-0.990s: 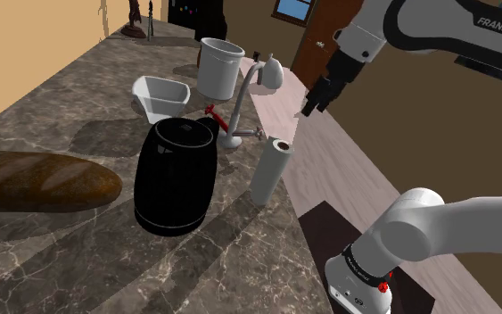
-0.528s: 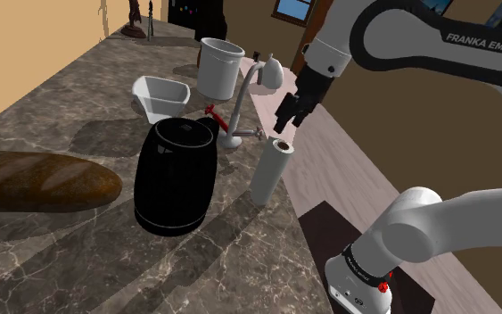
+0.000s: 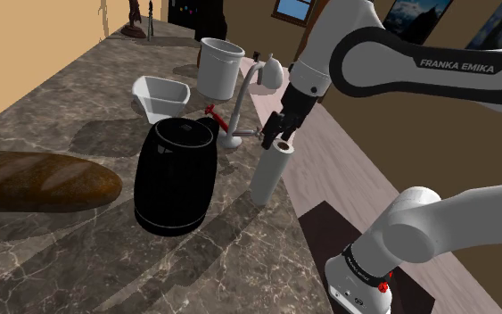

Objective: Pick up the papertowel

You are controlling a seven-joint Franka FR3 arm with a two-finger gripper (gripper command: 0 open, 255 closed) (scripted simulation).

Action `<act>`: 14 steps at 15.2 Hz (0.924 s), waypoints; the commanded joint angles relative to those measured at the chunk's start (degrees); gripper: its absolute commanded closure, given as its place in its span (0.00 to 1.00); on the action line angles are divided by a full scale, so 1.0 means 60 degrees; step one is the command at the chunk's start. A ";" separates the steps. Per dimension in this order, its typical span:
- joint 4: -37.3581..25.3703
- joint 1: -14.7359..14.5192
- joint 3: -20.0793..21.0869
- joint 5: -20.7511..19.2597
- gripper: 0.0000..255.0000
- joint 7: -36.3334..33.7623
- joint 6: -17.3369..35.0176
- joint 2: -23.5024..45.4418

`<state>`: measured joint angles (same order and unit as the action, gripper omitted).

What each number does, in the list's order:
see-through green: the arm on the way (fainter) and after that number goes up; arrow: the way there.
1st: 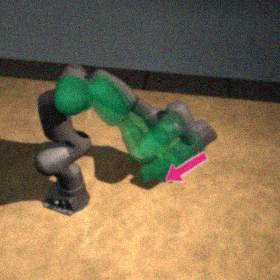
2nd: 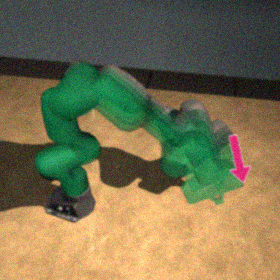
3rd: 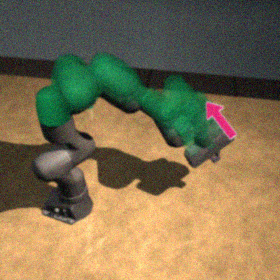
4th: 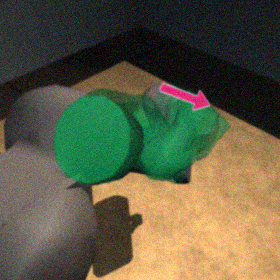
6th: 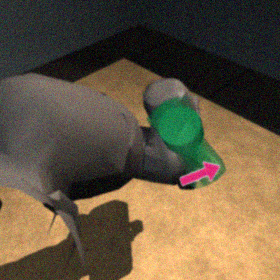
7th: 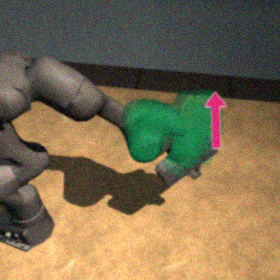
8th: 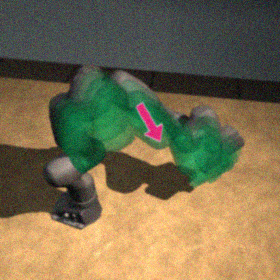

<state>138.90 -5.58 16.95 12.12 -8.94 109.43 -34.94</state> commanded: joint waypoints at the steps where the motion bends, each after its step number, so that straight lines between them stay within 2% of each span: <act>1: 0.0214 -0.0020 0.0038 0.0035 0.00 0.0002 0.0217 -0.0002; 3: 0.0214 -0.0019 0.0038 0.0035 0.00 0.0002 0.0217 -0.0002; 4: 0.0207 -0.0016 0.0038 0.0032 1.00 0.0004 0.0223 0.0011; 14: 0.0096 -0.0015 0.0017 0.0018 1.00 -0.0006 0.0086 -0.0015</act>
<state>139.84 -5.67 17.07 12.23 -8.92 110.35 -35.03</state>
